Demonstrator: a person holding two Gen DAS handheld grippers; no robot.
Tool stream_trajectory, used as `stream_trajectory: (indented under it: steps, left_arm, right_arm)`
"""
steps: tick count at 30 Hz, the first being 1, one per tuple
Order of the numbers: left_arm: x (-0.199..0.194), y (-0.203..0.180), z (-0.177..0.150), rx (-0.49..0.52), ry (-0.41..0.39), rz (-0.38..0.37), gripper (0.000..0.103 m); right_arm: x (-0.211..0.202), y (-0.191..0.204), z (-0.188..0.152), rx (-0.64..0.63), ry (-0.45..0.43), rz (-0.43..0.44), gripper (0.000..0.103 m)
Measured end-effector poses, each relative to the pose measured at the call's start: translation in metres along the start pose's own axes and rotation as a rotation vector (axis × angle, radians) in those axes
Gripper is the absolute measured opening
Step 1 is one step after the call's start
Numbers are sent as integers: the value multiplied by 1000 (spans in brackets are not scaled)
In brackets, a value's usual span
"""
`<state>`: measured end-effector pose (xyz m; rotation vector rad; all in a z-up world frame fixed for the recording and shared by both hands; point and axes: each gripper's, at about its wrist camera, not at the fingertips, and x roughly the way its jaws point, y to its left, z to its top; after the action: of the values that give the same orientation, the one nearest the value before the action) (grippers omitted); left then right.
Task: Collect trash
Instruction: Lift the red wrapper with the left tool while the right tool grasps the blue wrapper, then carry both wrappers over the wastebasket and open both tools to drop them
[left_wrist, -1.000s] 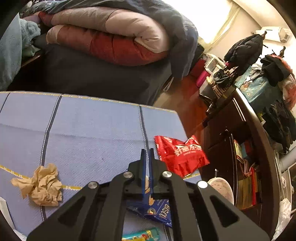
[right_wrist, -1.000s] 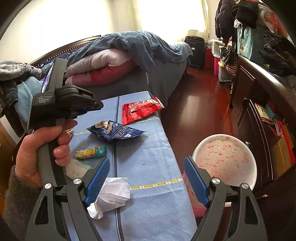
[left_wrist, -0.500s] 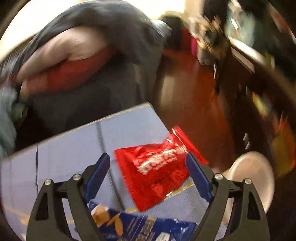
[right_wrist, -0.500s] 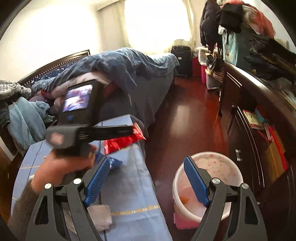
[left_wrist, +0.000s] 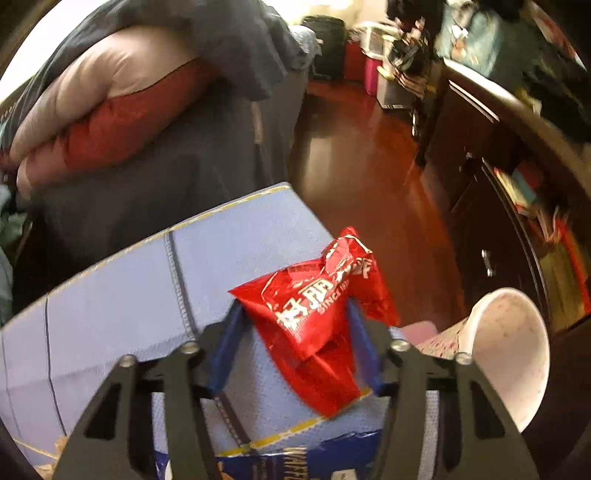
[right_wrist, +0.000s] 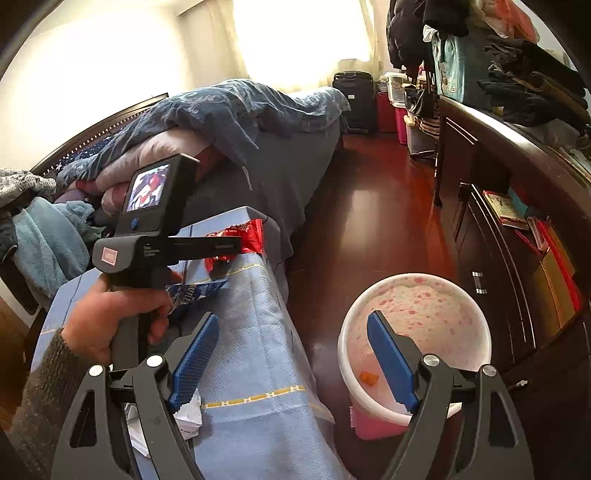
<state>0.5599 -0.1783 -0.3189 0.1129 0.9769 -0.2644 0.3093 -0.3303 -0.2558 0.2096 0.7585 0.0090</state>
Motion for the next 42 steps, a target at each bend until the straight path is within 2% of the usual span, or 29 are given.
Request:
stream_trajectory:
  steps: [2, 3, 5, 8, 12, 15, 18, 22, 23, 25, 26, 28, 29, 31, 36, 42]
  left_arm:
    - [-3, 8, -4, -25, -17, -12, 37]
    - [-5, 13, -6, -42, -25, -24, 28]
    - [-8, 22, -11, -72, -36, -58, 22]
    - [-25, 38, -17, -118, -88, -75, 20]
    - [-76, 71, -21, -220, -202, -73, 20]
    - [-108, 95, -29, -275, -258, -58, 20]
    - [-126, 111, -37, -295, -274, -41, 20]
    - [-137, 128, -51, -308, -269, -20, 20]
    - [-140, 135, -54, -312, -267, -20, 20]
    - [-141, 142, -60, -323, -261, -22, 21]
    - [-142, 145, -63, -325, -261, -24, 21]
    - [-143, 148, -67, -329, -259, -28, 21]
    - [-143, 147, -68, -330, -260, -31, 21]
    - [-146, 147, -71, -326, -263, -34, 21]
    - [-157, 142, -74, -320, -280, -54, 21]
    - [-180, 125, -82, -307, -309, -87, 21]
  right_arm:
    - [1, 1, -1, -4, 2, 1, 82]
    - [1, 2, -1, -6, 4, 2, 82]
    - [2, 4, -1, -6, 7, 5, 82]
    - [4, 11, 0, -20, 12, 16, 82]
    - [10, 30, 4, -67, 12, 47, 82]
    - [32, 55, 11, -125, 41, 87, 82]
    - [63, 73, 13, -149, 110, 108, 82]
    - [94, 83, 14, -118, 194, 150, 79]
    - [100, 84, 15, -103, 208, 166, 77]
    - [110, 87, 15, -73, 238, 201, 56]
    - [115, 89, 15, -67, 253, 206, 49]
    - [122, 92, 15, -67, 265, 199, 13]
    - [123, 93, 14, -69, 261, 196, 8]
    - [118, 94, 14, -72, 240, 194, 5]
    - [92, 90, 18, -77, 139, 166, 4]
    - [50, 66, 20, -6, 72, 191, 4]
